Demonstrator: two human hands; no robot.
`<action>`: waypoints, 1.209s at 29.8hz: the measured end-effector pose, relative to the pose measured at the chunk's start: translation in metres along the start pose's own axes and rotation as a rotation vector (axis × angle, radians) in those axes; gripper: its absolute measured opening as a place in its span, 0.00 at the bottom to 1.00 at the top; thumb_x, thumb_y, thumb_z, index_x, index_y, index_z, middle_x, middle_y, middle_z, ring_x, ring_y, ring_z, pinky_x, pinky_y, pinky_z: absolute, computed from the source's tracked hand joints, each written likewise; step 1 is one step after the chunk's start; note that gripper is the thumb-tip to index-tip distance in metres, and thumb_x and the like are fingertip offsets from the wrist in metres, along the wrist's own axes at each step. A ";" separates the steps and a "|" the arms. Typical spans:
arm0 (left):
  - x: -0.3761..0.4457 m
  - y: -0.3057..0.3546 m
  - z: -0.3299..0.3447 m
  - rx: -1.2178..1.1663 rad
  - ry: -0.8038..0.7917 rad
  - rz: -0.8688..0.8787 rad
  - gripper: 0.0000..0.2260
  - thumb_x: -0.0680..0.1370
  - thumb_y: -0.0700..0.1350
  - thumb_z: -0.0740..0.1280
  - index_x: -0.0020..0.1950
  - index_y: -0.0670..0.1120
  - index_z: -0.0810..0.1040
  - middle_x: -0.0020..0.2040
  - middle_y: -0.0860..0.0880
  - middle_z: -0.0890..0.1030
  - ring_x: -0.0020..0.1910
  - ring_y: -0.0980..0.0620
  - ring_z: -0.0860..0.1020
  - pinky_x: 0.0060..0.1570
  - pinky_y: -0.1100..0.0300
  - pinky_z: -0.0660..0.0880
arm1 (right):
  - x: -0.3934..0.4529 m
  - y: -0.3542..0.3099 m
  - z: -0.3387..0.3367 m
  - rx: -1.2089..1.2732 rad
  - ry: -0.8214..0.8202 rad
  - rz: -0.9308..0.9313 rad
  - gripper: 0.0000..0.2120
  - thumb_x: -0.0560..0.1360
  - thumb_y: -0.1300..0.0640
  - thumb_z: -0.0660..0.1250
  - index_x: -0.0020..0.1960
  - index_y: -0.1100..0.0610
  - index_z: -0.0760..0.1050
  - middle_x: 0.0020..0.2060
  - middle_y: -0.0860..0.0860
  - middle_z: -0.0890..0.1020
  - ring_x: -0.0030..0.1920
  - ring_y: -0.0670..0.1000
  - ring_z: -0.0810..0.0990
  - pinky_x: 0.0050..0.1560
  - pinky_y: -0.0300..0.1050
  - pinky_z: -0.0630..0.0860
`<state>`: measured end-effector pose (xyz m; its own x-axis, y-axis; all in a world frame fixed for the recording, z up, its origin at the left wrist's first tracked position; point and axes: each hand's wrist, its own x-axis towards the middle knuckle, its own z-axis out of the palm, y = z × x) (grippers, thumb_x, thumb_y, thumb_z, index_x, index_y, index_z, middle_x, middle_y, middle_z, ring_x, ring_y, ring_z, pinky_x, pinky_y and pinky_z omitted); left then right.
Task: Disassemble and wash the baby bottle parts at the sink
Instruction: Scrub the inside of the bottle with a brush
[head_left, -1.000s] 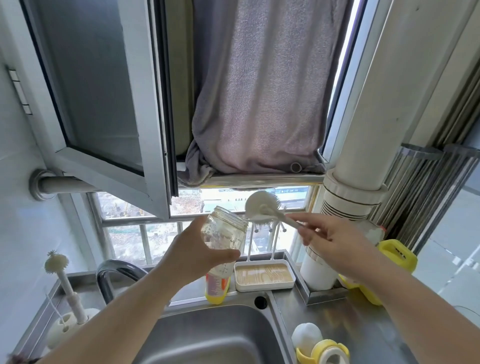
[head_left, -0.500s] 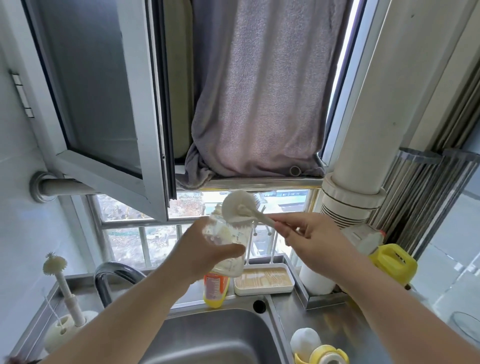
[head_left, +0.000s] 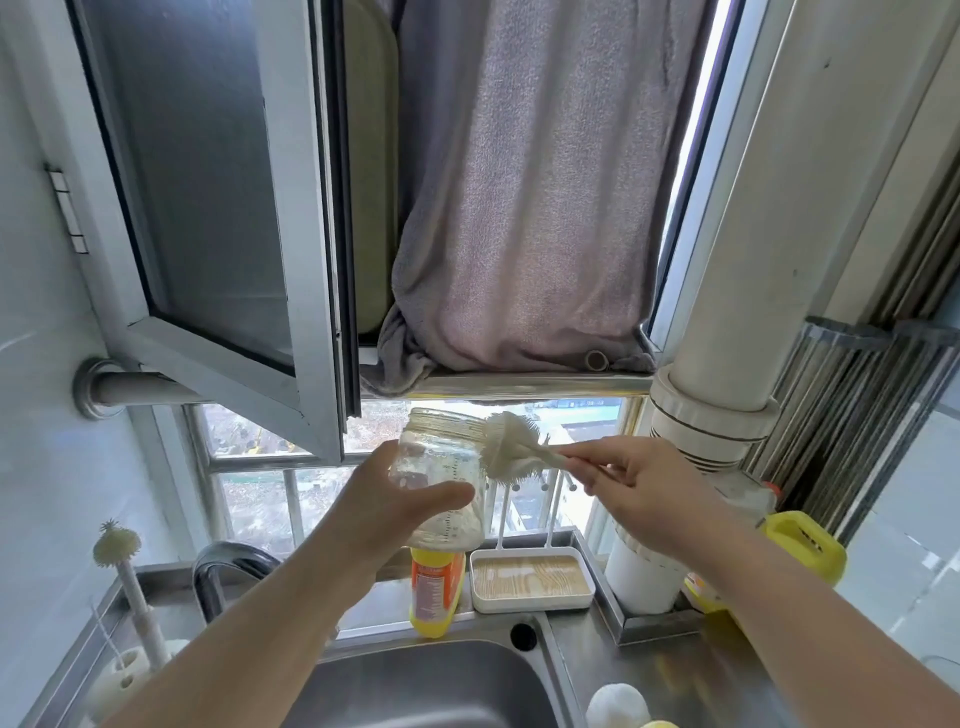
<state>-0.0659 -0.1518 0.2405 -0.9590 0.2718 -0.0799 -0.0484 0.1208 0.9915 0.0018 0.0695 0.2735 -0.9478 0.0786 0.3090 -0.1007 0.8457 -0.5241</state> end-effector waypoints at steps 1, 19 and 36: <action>0.000 0.002 0.000 0.009 -0.017 0.000 0.26 0.64 0.47 0.78 0.59 0.51 0.71 0.52 0.49 0.80 0.48 0.55 0.79 0.39 0.59 0.74 | 0.001 -0.004 0.002 0.044 0.002 -0.013 0.10 0.75 0.46 0.65 0.54 0.41 0.79 0.33 0.35 0.78 0.38 0.38 0.77 0.39 0.34 0.71; -0.002 0.008 -0.010 0.039 -0.031 0.017 0.25 0.67 0.46 0.77 0.61 0.49 0.72 0.53 0.47 0.80 0.50 0.51 0.79 0.39 0.60 0.72 | 0.013 -0.026 0.002 0.081 0.059 -0.073 0.10 0.74 0.44 0.65 0.53 0.41 0.80 0.41 0.37 0.82 0.43 0.39 0.78 0.49 0.47 0.78; -0.010 0.007 -0.027 -0.238 -0.254 -0.037 0.36 0.58 0.50 0.76 0.64 0.54 0.69 0.55 0.44 0.81 0.54 0.44 0.81 0.52 0.43 0.78 | 0.006 -0.031 -0.014 0.212 0.042 -0.061 0.04 0.74 0.51 0.67 0.43 0.46 0.81 0.29 0.44 0.80 0.29 0.38 0.74 0.32 0.29 0.68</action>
<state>-0.0647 -0.1797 0.2507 -0.8567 0.5041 -0.1099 -0.1746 -0.0828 0.9812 0.0036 0.0510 0.3025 -0.9249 0.0566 0.3759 -0.2229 0.7202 -0.6570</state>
